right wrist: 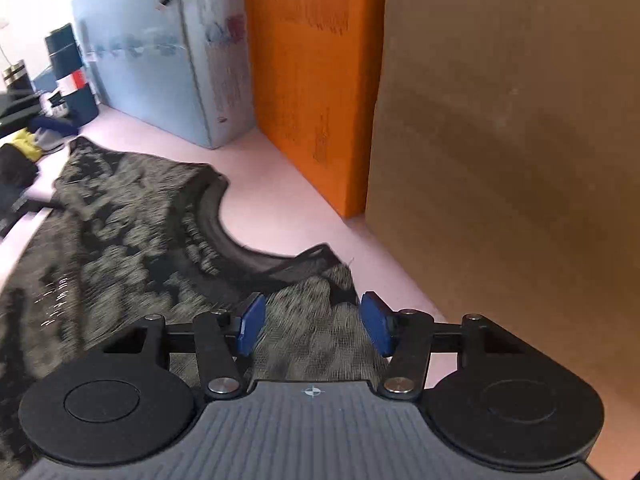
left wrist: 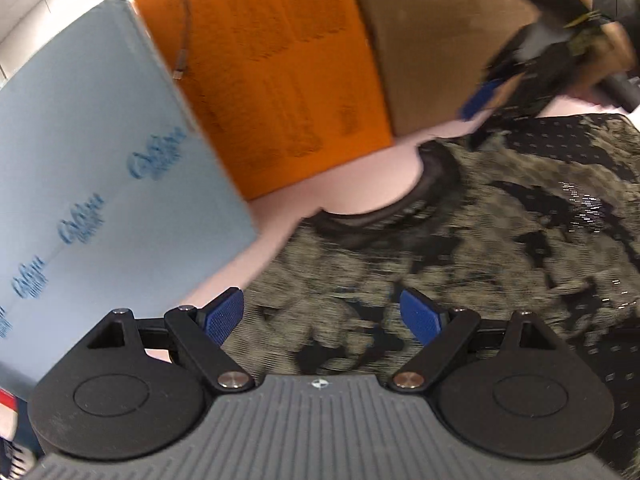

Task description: Fold clothes

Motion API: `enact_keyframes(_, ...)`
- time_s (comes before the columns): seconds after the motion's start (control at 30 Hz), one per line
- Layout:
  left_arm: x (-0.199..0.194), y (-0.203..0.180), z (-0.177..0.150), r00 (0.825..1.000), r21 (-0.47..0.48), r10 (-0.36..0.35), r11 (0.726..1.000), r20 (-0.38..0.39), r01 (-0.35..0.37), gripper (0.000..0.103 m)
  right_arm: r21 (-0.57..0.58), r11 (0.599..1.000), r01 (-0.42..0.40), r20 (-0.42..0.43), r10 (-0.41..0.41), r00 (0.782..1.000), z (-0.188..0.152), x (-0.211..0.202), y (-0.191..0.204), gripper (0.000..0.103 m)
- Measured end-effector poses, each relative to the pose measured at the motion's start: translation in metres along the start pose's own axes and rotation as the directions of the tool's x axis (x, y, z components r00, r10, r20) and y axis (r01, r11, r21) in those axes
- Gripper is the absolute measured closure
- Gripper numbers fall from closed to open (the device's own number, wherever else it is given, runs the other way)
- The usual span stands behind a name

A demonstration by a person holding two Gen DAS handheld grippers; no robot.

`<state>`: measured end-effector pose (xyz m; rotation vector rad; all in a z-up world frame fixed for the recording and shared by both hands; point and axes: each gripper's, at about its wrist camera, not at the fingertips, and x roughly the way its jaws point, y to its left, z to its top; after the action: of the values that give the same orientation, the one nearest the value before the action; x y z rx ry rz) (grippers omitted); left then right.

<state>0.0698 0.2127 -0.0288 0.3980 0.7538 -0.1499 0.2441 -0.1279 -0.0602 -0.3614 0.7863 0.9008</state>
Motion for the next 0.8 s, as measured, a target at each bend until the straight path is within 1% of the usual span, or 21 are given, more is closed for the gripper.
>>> enact_keyframes(0.07,0.002,-0.012,-0.004,1.0,-0.02,-0.009,1.0,-0.014,0.009,0.019,-0.018,1.0,-0.019,0.024,0.019,1.0,-0.002,0.017,-0.003,0.051)
enact_keyframes(0.17,0.007,-0.023,-0.011,0.999,-0.053,-0.005,0.999,-0.043,0.003,0.019,-0.076,0.997,0.001,0.009,0.0,1.0,-0.005,0.038,0.001,0.051)
enact_keyframes(0.23,0.01,-0.026,-0.014,0.998,-0.084,-0.002,0.996,-0.064,-0.003,0.019,-0.038,0.999,-0.006,0.036,0.007,0.999,-0.009,0.041,-0.003,0.051)
enact_keyframes(0.3,0.01,-0.026,-0.016,0.997,-0.121,0.002,0.993,-0.074,-0.011,0.019,0.003,1.0,-0.015,0.065,0.015,0.998,-0.012,0.044,-0.007,0.043)
enact_keyframes(0.37,0.008,-0.025,-0.017,0.997,-0.16,0.006,0.987,-0.072,-0.017,0.019,0.058,0.998,-0.033,0.1,0.027,0.995,-0.016,0.043,-0.012,0.042)
enact_keyframes(0.43,0.005,-0.023,-0.018,0.998,-0.191,0.007,0.981,-0.069,-0.02,0.019,0.135,0.988,-0.074,0.187,0.048,0.981,-0.022,0.035,-0.02,0.042)
enact_keyframes(0.5,0.006,-0.023,-0.021,0.997,-0.215,0.005,0.976,-0.075,-0.021,0.019,0.193,0.98,-0.056,0.215,0.013,0.976,-0.027,0.032,-0.027,0.042)
enact_keyframes(0.53,0.007,-0.023,-0.022,0.997,-0.219,0.003,0.976,-0.082,-0.021,0.019,0.206,0.978,-0.017,0.187,-0.023,0.982,-0.028,0.035,-0.028,0.043)
enact_keyframes(0.57,0.008,-0.024,-0.023,0.996,-0.223,0.001,0.975,-0.089,-0.021,0.019,0.206,0.979,0.006,0.173,-0.043,0.984,-0.031,0.037,-0.028,0.046)
enact_keyframes(0.6,0.008,-0.025,-0.024,0.995,-0.221,0.005,0.975,-0.096,-0.026,0.019,0.204,0.978,0.028,0.161,-0.061,0.985,-0.034,0.038,-0.028,0.047)
enact_keyframes(0.63,0.008,-0.027,-0.026,0.995,-0.221,0.007,0.975,-0.101,-0.029,0.019,0.201,0.979,0.031,0.149,-0.062,0.987,-0.033,0.038,-0.026,0.061)
enact_keyframes(0.67,0.008,-0.028,-0.026,0.995,-0.223,0.004,0.975,-0.104,-0.027,0.019,0.197,0.98,0.032,0.137,-0.06,0.989,-0.031,0.037,-0.024,0.1)
enact_keyframes(0.7,0.008,-0.029,-0.026,0.995,-0.221,0.006,0.975,-0.102,-0.028,0.019,0.193,0.981,0.033,0.126,-0.058,0.99,-0.03,0.036,-0.023,0.101)
enact_keyframes(0.73,0.007,-0.03,-0.027,0.995,-0.219,0.007,0.975,-0.1,-0.029,0.019,0.161,0.986,0.032,0.128,-0.053,0.99,-0.029,0.034,-0.019,0.102)
enact_keyframes(0.77,0.007,-0.031,-0.026,0.995,-0.217,0.013,0.976,-0.094,-0.033,0.019,0.099,0.993,0.067,0.154,-0.082,0.985,-0.027,0.028,-0.011,0.102)
enact_keyframes(0.8,0.007,-0.031,-0.026,0.996,-0.222,0.011,0.975,-0.092,-0.031,0.019,0.074,0.988,0.134,0.169,-0.144,0.975,-0.026,0.024,-0.009,0.102)
